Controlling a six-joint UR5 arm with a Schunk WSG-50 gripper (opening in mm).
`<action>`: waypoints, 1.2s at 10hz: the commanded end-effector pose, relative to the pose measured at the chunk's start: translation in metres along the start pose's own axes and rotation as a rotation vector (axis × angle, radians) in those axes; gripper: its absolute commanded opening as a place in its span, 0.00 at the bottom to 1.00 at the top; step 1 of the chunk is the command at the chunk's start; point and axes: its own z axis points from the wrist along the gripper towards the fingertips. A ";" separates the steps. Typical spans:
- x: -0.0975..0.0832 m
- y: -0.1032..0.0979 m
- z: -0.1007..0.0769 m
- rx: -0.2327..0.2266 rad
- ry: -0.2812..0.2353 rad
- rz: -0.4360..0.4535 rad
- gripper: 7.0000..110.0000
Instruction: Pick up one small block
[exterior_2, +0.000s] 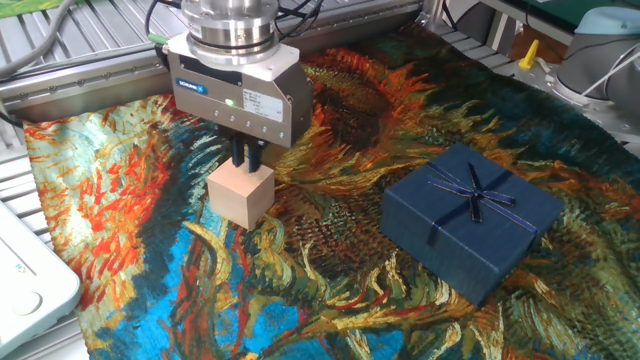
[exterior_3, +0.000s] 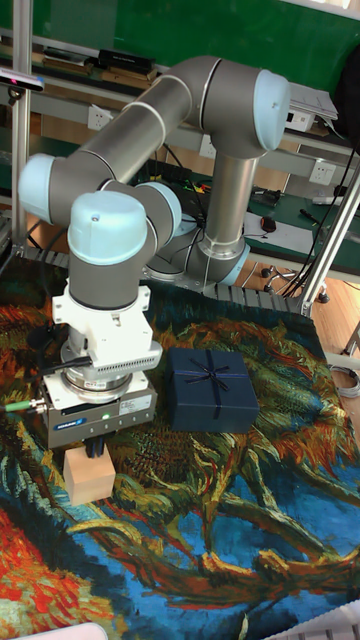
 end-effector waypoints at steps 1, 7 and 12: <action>-0.001 0.000 -0.004 -0.005 -0.013 -0.025 0.15; 0.001 -0.003 -0.004 0.007 -0.004 -0.010 0.57; -0.007 -0.008 0.005 0.029 -0.016 0.127 0.57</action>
